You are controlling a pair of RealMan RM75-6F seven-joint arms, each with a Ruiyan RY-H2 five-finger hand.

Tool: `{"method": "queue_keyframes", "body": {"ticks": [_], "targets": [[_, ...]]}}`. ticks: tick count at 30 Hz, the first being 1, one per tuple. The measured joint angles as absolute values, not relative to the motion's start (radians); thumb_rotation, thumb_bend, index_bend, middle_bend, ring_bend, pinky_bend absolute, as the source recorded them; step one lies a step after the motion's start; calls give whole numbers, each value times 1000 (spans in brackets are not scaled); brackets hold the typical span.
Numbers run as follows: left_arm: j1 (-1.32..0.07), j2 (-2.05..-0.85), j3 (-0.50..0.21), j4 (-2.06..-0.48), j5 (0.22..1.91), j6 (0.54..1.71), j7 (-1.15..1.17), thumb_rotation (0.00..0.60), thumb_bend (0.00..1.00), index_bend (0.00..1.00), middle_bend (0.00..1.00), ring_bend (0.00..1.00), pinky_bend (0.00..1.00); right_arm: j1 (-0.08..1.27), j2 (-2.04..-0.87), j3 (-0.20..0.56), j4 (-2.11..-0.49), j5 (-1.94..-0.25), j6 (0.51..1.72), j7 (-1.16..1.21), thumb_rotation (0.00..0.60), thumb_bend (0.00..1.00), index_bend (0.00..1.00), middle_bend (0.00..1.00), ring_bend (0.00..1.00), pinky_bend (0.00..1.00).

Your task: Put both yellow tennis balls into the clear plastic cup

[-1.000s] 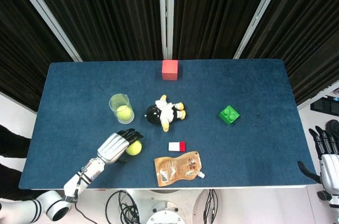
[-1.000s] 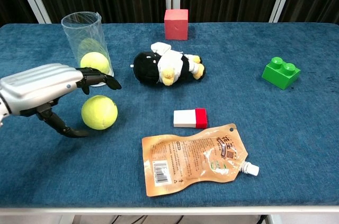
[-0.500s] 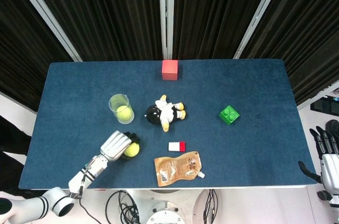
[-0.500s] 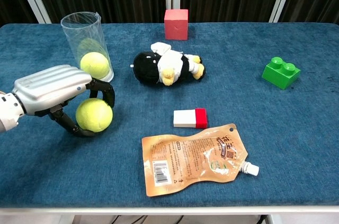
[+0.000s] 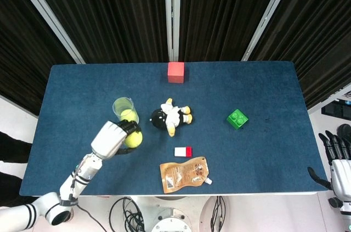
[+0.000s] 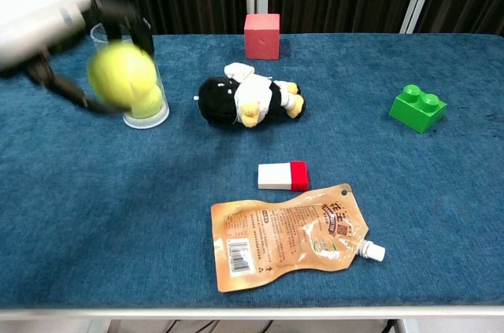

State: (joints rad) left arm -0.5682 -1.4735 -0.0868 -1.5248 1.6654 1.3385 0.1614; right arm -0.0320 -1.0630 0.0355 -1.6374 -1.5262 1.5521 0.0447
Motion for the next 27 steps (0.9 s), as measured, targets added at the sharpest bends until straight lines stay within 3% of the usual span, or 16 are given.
{"method": "queue_keyframes", "body": {"ticks": [9,19,22,24,27], "targets": [[-624,-1429,-239,-1537,1514,1292,192,600,198,629,603,601,884,-30,-1061,37,-1655,-1547,1568,35,600,190,0,0,0,0],[-684,-1477,-261,-1383,1395,1168,179,600,197,611,588,591,852,-27,-1061,45,-1650,-1529,1562,43,600,191,0,0,0,0],[-688,-1485,-260,-1362,1378,1158,161,600,191,542,576,567,813,-26,-1061,47,-1647,-1524,1559,46,600,191,0,0,0,0],[-690,-1482,-254,-1360,1375,1143,150,600,178,423,543,516,740,-24,-1061,48,-1646,-1521,1555,47,600,191,0,0,0,0],[-694,-1477,-245,-1357,1365,1120,137,600,163,261,396,359,569,-21,-1061,48,-1647,-1522,1552,46,600,191,0,0,0,0]]}}
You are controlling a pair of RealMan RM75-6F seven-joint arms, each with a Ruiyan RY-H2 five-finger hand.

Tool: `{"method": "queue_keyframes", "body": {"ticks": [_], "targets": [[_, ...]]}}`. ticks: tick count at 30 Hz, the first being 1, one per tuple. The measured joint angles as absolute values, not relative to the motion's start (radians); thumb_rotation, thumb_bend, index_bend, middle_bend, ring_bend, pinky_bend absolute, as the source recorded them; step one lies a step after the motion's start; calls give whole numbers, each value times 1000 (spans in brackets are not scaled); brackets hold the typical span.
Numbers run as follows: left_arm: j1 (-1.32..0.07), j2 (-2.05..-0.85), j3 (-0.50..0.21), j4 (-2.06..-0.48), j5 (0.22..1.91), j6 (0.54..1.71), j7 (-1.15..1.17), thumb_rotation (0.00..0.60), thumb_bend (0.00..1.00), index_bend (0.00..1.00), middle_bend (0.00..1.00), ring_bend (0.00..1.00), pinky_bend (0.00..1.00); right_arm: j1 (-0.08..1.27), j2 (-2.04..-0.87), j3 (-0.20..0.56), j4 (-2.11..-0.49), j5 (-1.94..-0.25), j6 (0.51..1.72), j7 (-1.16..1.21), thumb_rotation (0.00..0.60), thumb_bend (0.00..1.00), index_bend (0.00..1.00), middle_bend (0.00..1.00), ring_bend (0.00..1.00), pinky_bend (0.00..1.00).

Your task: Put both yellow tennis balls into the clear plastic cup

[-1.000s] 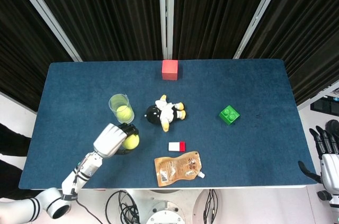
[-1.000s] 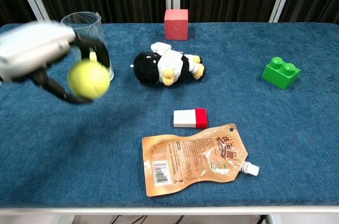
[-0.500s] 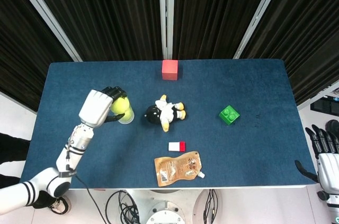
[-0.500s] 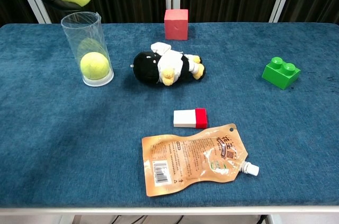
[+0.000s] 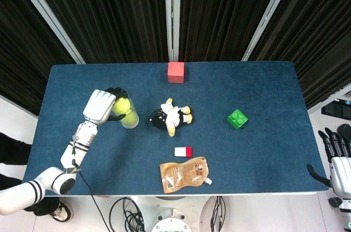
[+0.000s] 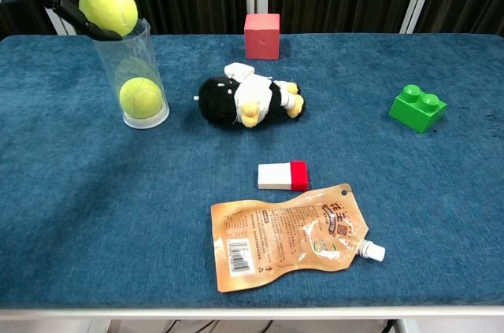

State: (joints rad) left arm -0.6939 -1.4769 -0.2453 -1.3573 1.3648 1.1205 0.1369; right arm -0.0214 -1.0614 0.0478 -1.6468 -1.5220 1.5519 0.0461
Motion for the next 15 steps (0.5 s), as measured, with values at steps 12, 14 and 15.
{"method": "queue_keyframes", "body": {"ticks": [12,14,15], "targets": [[-688,-1458,-241,-1383,1376,1156,103,600,147,147,203,183,416,-25,-1061,46,-1644,-1523,1558,51,600,191,0,0,0,0],[-687,-1454,-238,-1390,1376,1158,108,600,146,147,203,183,416,-25,-1062,46,-1645,-1525,1559,51,600,191,0,0,0,0],[-685,-1452,-236,-1395,1376,1159,110,600,145,147,203,183,415,-25,-1062,46,-1645,-1525,1559,50,600,191,0,0,0,0]]}}
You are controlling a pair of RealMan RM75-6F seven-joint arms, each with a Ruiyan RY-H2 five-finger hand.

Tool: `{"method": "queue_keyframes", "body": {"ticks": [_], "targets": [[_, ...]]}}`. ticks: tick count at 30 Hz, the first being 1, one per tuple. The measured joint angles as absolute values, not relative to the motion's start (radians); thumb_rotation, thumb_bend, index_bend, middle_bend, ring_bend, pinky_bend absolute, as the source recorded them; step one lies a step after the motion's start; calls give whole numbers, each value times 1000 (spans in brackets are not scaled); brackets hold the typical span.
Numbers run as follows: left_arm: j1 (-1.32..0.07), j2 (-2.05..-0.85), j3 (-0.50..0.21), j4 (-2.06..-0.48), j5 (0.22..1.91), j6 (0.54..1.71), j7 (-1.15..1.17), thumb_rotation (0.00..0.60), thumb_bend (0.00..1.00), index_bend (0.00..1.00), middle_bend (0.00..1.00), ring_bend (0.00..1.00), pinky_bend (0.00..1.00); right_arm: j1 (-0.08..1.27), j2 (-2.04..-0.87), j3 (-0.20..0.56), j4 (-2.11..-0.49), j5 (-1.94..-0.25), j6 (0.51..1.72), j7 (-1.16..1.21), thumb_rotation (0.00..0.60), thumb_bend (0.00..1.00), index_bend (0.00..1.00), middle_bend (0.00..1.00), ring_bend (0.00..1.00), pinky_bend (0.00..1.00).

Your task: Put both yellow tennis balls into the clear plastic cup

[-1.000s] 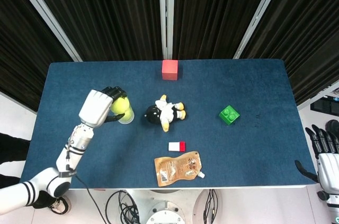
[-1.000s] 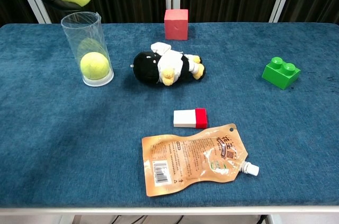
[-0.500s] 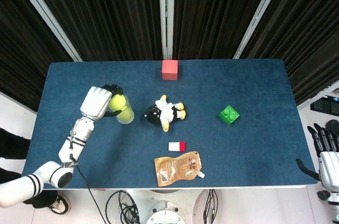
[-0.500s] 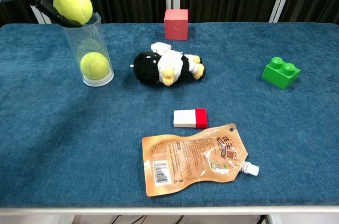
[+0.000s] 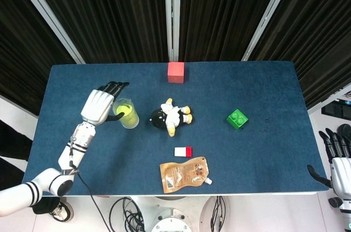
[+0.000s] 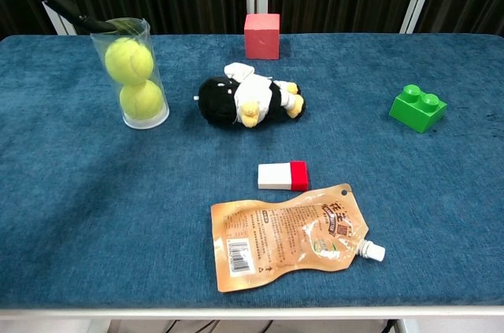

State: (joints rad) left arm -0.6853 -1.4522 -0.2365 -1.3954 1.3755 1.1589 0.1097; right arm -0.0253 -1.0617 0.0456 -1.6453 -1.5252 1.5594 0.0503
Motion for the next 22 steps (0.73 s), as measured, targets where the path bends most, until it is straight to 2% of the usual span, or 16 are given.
{"method": "queue_keyframes", "body": {"ticks": [4,8,13,16,18,20,22], "targets": [[-676,-1440,-233,-1425,1375,1171,114,600,144,167,203,183,400,-27,-1061,45,-1646,-1527,1563,52,600,191,0,0,0,0],[-647,-1418,-217,-1475,1396,1223,140,600,126,235,210,183,366,-29,-1060,45,-1643,-1525,1565,59,600,191,0,0,0,0],[-543,-1385,-160,-1534,1455,1386,177,600,105,253,217,177,341,-33,-1063,40,-1634,-1526,1565,59,600,190,0,0,0,0],[-436,-1365,-94,-1547,1490,1503,185,600,93,178,161,110,281,-32,-1072,39,-1621,-1521,1558,49,600,190,0,0,0,0],[-354,-1351,-31,-1539,1509,1564,186,600,76,62,42,23,191,-30,-1078,38,-1616,-1517,1550,40,600,188,0,0,0,0],[-288,-1337,24,-1526,1515,1589,181,600,62,23,0,0,134,-29,-1084,36,-1614,-1515,1544,23,600,183,0,0,0,0],[-225,-1321,70,-1506,1515,1607,159,600,60,20,0,0,119,-27,-1089,33,-1612,-1515,1538,3,600,177,0,0,0,0]]}}
